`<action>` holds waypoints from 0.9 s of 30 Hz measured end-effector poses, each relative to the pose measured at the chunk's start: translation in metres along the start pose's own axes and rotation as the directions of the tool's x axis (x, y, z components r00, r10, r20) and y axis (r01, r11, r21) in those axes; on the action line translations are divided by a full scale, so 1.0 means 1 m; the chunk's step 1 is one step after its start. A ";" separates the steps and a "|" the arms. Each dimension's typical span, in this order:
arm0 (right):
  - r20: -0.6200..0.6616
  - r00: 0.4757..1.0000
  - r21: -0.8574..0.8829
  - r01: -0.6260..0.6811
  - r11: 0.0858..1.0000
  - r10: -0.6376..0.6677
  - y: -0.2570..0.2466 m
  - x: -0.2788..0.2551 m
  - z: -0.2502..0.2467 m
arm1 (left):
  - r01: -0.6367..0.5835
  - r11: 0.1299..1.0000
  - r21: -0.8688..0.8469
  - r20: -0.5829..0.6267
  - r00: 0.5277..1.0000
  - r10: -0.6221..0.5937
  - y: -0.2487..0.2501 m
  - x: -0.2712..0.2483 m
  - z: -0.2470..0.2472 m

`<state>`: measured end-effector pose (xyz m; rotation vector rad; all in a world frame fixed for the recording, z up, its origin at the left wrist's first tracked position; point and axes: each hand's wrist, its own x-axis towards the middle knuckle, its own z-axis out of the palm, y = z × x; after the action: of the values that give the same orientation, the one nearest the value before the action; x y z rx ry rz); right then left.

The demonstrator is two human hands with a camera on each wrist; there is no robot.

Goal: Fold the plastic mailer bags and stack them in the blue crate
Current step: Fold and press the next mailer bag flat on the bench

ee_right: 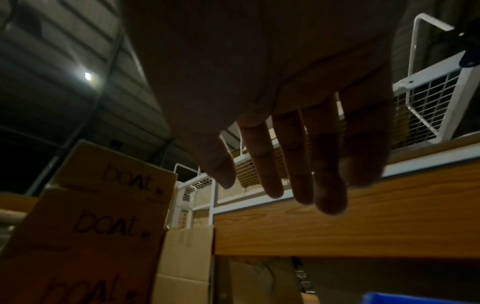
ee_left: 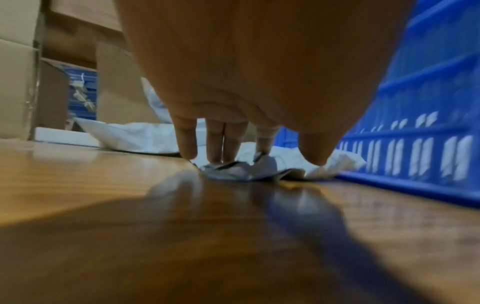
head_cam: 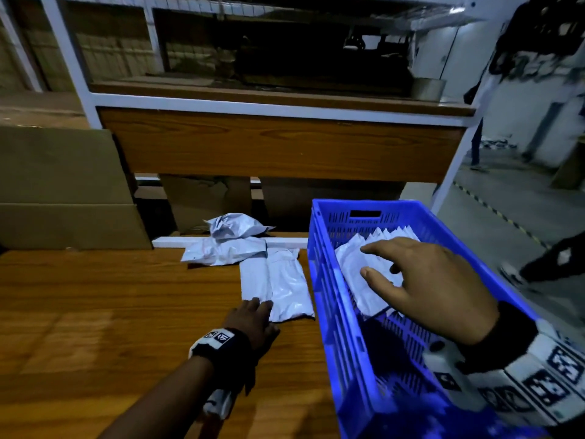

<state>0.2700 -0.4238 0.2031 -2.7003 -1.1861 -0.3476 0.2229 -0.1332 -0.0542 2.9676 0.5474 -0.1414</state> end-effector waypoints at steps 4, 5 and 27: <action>0.072 0.993 -0.013 0.093 0.996 -0.092 -0.039 -0.011 -0.010 | -0.049 0.998 -0.031 0.019 0.999 0.050 -0.016 -0.034 -0.013; 0.074 0.992 -0.015 0.103 0.995 -0.102 -0.051 -0.014 -0.009 | -0.063 0.998 -0.032 0.024 0.998 0.064 -0.021 -0.046 -0.016; 0.374 0.924 0.185 0.003 0.983 -0.073 -0.287 -0.089 0.261 | -0.394 0.884 -0.252 -0.242 0.910 0.337 -0.215 -0.244 -0.013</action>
<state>0.0357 -0.2294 -0.0534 -2.6563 -1.2911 0.2854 -0.0808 -0.0178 -0.0356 2.7363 0.0052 0.2448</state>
